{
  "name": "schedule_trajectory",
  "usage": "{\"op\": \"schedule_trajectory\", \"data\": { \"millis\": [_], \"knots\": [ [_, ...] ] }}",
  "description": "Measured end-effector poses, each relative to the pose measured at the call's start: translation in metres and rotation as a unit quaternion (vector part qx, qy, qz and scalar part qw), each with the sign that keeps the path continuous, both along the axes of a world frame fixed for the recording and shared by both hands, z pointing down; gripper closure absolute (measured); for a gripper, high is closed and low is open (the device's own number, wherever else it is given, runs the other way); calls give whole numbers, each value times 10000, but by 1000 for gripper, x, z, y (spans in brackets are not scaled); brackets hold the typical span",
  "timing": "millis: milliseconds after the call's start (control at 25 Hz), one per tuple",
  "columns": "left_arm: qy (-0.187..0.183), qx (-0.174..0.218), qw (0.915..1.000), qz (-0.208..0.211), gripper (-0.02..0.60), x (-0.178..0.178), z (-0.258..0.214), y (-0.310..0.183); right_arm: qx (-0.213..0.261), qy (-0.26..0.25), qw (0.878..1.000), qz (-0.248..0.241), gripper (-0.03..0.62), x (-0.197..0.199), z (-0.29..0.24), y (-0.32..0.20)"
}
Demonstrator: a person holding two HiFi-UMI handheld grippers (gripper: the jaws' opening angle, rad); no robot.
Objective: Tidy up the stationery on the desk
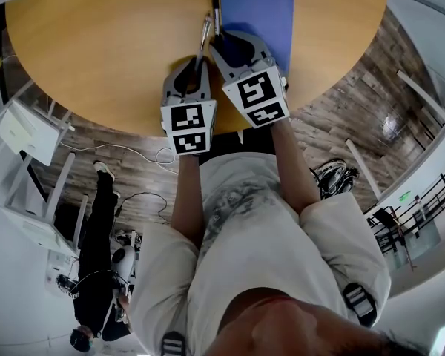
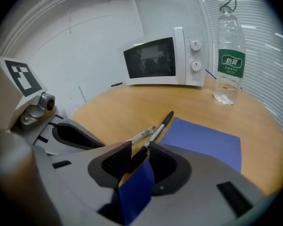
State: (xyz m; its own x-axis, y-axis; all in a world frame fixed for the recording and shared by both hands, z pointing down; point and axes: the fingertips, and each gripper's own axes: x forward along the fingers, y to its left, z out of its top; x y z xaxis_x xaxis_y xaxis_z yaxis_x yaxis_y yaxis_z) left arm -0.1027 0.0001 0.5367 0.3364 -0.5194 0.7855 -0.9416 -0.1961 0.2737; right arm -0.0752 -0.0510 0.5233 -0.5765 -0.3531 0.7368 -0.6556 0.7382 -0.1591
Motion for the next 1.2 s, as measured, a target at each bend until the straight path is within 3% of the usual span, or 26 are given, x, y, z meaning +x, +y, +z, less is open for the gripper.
{"op": "schedule_trajectory", "data": {
  "millis": [640, 1200],
  "knots": [
    [130, 77, 9983, -554, 529, -8, 1, 6, -171, 335, 9993, -10, 458, 6, 8, 23],
    [425, 132, 9980, -451, 529, 5, -3, 9, -409, 237, 9981, -388, 447, 6, 3, 59]
  ]
}}
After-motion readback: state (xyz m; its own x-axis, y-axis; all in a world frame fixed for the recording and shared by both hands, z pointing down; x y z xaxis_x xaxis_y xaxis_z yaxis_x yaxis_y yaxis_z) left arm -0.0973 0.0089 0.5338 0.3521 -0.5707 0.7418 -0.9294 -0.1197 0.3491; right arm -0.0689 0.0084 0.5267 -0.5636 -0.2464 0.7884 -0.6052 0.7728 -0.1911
